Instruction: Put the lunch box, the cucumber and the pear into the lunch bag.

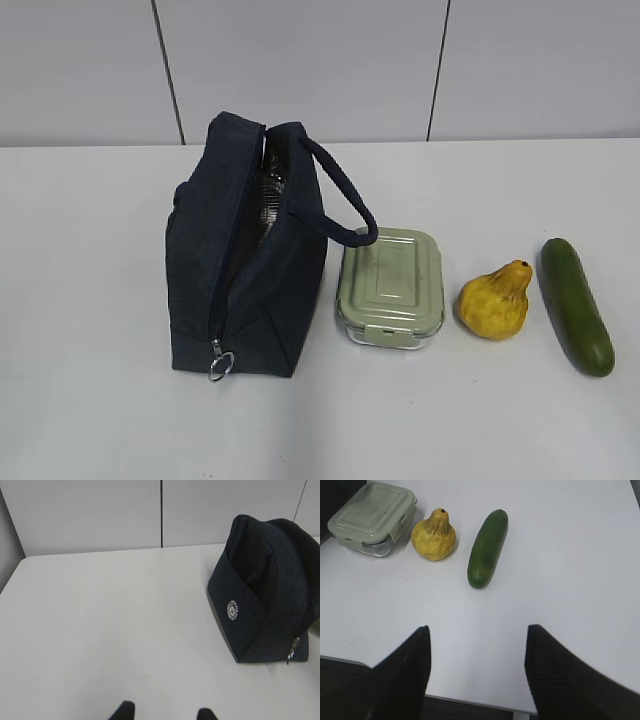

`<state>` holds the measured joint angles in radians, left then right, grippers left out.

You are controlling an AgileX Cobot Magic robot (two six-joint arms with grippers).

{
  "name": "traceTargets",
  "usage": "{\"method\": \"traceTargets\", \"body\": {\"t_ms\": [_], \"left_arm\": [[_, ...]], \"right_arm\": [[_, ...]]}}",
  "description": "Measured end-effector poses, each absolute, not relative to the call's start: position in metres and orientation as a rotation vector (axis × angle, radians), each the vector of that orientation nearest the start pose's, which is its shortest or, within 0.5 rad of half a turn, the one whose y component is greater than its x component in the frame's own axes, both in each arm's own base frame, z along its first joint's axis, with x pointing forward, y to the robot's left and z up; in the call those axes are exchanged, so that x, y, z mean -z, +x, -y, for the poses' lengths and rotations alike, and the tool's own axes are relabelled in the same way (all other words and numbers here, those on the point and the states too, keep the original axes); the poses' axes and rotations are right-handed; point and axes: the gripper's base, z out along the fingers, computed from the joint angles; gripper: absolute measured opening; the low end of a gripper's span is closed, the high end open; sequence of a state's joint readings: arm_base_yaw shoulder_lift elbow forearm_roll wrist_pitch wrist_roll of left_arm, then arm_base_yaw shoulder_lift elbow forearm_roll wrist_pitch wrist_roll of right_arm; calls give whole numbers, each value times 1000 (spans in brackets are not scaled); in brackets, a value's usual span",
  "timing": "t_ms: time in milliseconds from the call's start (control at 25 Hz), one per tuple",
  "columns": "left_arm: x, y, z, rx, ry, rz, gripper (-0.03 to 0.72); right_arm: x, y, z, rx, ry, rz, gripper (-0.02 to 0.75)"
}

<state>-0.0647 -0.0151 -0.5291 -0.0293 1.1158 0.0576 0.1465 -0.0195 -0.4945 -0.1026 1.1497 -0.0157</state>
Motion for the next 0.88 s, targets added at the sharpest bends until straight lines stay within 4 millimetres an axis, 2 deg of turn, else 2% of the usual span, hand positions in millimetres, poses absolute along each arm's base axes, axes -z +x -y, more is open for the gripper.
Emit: {"method": "traceTargets", "body": {"t_ms": [880], "left_arm": [[-281,-13,2,39,129,-2051,238]], "right_arm": [[-269,-10,10,46,-160,-2109,462]]}}
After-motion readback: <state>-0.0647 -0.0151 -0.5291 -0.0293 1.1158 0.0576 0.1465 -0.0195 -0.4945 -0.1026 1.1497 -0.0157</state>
